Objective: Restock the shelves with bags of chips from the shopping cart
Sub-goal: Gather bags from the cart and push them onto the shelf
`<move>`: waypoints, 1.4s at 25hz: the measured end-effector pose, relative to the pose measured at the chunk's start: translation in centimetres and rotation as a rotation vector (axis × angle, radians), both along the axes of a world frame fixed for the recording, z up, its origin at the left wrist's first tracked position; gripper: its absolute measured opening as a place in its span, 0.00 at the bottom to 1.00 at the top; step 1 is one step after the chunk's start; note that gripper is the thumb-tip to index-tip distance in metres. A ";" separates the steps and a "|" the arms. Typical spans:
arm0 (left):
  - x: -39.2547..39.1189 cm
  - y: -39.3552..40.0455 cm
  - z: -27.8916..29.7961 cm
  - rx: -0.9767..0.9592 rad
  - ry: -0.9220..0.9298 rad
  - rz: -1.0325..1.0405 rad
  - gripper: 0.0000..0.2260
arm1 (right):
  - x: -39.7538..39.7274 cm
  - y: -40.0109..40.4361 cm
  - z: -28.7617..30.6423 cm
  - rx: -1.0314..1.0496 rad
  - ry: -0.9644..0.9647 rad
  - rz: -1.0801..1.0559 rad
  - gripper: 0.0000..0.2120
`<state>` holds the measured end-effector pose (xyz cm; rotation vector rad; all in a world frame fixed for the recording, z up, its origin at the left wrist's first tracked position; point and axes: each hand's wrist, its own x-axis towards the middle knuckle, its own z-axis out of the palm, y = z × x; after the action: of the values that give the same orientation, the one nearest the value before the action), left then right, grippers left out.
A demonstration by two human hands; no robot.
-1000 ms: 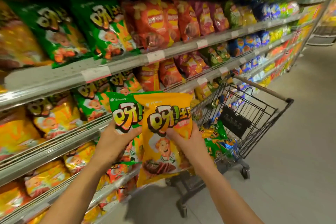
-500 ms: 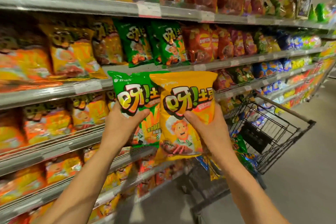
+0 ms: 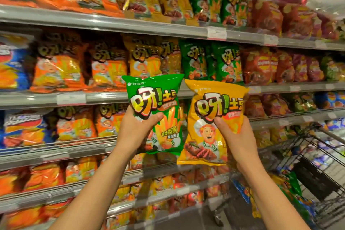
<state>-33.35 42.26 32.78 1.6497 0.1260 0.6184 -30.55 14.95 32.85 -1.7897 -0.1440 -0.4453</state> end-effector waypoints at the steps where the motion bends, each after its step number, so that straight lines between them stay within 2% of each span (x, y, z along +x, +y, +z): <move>1: 0.0 0.3 0.0 -0.001 0.003 -0.002 0.25 | 0.1 0.3 -0.1 -0.004 -0.002 0.013 0.32; 5: 0.8 0.9 0.0 -0.002 0.018 0.001 0.28 | 0.9 0.9 -0.4 -0.025 0.004 0.041 0.35; 11: 4.1 0.1 -0.1 0.017 0.046 -0.040 0.34 | 4.2 0.4 -1.2 -0.038 0.066 0.045 0.48; 16: 10.4 -2.8 2.1 0.065 0.034 -0.086 0.31 | 9.6 -2.2 -0.9 0.028 0.075 0.059 0.47; 20: 17.8 -5.6 5.1 0.088 -0.028 -0.080 0.24 | 15.9 -5.9 -1.0 0.090 0.062 0.054 0.49; 25: 27.3 -8.5 9.4 0.010 -0.048 -0.012 0.26 | 24.0 -10.2 0.3 0.130 0.076 0.028 0.43; 28: 31.2 -10.0 10.3 0.062 -0.072 0.001 0.13 | 27.4 -11.7 0.5 0.098 0.080 0.042 0.41; 30: 33.0 -10.9 10.5 0.097 -0.079 0.026 0.08 | 28.7 -12.0 0.7 0.081 0.096 0.067 0.33; 31: 33.8 -11.3 10.5 0.093 -0.065 0.032 0.09 | 29.1 -12.1 1.0 0.078 0.098 0.096 0.26; 32: 34.6 -11.8 10.3 0.085 -0.035 0.034 0.10 | 29.4 -12.2 1.1 0.081 0.090 0.129 0.23; 35: 36.3 -13.1 9.1 0.035 0.071 0.058 0.13 | 30.2 -12.4 0.6 0.092 0.006 0.198 0.23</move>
<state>2.96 29.18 41.87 1.7074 0.2158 0.6092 -0.32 2.57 33.45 -1.6678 -0.2890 -0.3002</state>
